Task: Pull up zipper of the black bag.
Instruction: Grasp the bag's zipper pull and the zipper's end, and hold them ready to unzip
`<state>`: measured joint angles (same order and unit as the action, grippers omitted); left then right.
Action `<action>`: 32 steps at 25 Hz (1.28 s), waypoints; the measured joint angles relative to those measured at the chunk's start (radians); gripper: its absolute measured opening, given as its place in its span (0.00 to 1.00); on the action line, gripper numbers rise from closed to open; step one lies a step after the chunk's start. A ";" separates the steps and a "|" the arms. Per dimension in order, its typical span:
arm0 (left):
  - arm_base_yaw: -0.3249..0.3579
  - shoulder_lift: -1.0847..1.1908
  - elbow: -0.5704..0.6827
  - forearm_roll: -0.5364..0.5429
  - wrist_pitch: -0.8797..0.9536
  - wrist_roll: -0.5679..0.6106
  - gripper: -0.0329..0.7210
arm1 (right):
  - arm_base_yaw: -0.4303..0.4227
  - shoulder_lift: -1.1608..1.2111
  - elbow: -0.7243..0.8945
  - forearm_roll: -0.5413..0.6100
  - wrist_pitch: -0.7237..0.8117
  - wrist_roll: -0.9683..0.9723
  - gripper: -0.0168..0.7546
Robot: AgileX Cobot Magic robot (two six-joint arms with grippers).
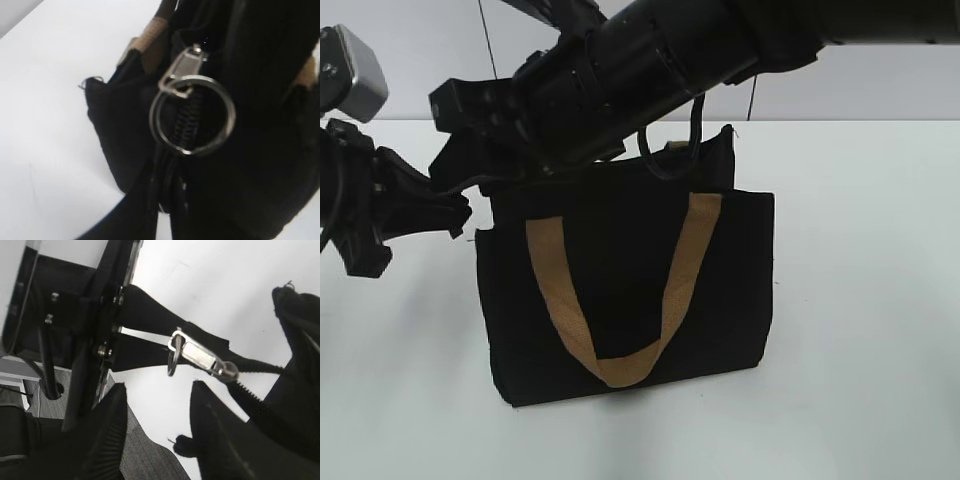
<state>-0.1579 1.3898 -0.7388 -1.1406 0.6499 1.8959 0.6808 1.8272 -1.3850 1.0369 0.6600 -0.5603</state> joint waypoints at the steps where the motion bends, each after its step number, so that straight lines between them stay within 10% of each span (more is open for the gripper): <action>1: 0.000 0.000 0.000 0.000 -0.010 0.000 0.07 | 0.000 0.000 0.000 0.000 -0.001 0.009 0.45; 17: 0.000 -0.059 0.000 0.000 -0.056 0.000 0.07 | -0.001 0.001 0.000 -0.002 -0.036 0.143 0.45; 24: 0.000 -0.088 0.000 0.008 -0.102 0.000 0.07 | -0.001 -0.002 0.000 -0.155 0.190 0.125 0.45; 32: 0.000 -0.119 0.000 0.093 -0.090 0.000 0.07 | -0.001 -0.123 -0.001 -0.257 0.068 0.114 0.45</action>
<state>-0.1579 1.2709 -0.7388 -1.0474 0.5594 1.8959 0.6799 1.7047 -1.3860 0.7796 0.7279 -0.4461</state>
